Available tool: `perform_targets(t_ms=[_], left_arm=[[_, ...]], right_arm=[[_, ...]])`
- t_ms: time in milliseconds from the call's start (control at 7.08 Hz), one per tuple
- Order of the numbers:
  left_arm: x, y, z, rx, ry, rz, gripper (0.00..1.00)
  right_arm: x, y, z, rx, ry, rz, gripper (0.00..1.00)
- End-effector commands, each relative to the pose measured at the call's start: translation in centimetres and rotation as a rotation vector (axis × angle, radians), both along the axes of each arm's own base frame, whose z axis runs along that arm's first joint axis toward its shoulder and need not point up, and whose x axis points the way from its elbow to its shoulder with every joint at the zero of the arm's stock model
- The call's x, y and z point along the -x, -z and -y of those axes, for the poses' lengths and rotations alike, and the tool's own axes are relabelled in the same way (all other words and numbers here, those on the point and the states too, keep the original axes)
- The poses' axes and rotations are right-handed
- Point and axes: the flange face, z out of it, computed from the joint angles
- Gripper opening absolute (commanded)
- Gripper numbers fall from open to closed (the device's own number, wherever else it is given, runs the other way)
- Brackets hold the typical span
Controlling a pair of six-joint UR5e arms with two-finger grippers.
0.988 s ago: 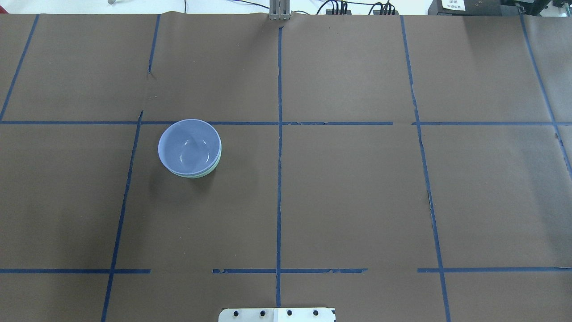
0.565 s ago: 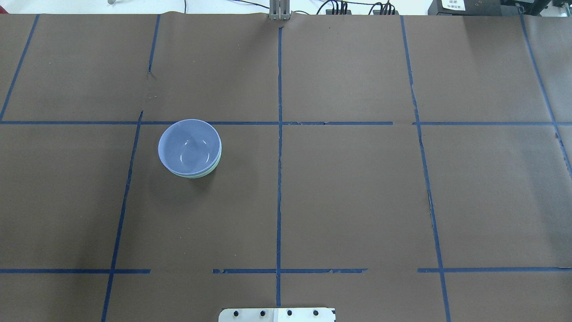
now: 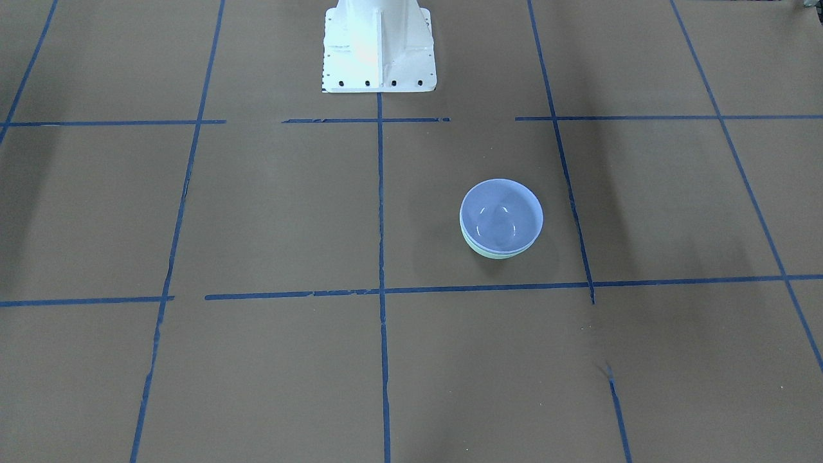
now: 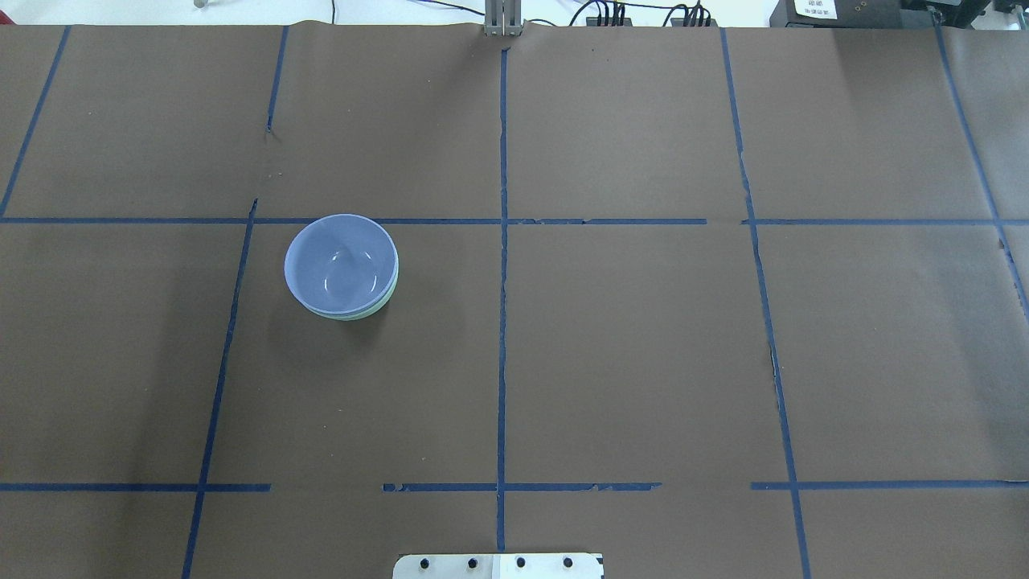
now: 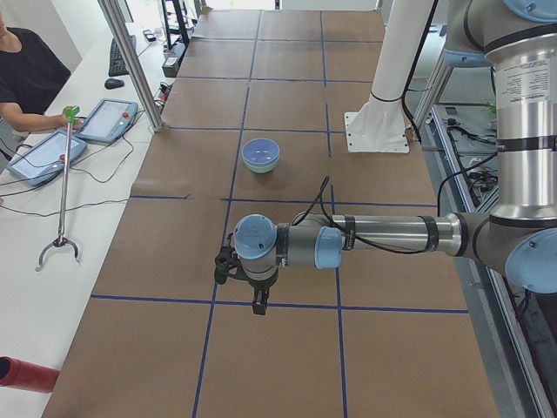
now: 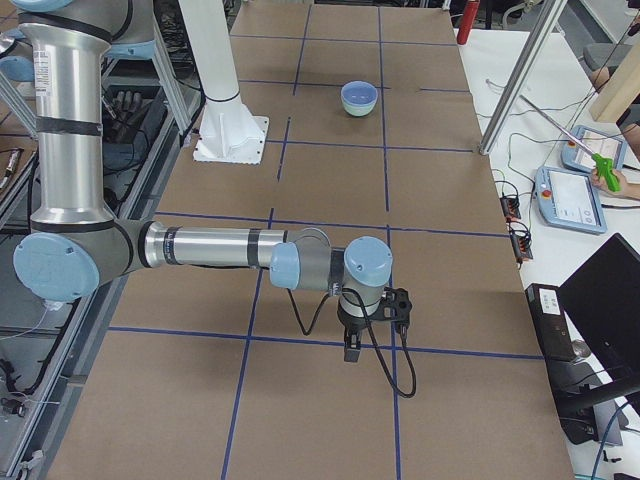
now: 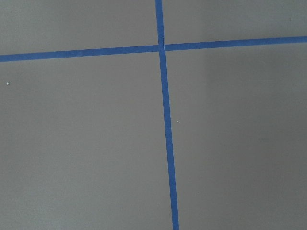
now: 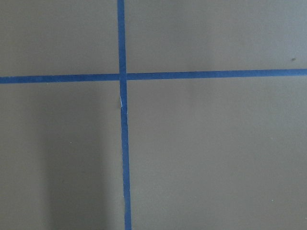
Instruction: Stack blue bowl on green bowl
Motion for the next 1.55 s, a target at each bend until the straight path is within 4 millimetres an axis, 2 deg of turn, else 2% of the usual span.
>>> perform_targets(t_ms=[0, 1412], left_arm=[[0.33, 0.06, 0.26, -0.013, 0.001, 0.044, 1.00], [0.41, -0.25, 0.52, -0.008, 0.003, 0.064, 1.00]], right_arm=[[0.00, 0.00, 0.00, 0.000, 0.000, 0.000, 1.00], [-0.07, 0.00, -0.01, 0.000, -0.001, 0.000, 1.00]])
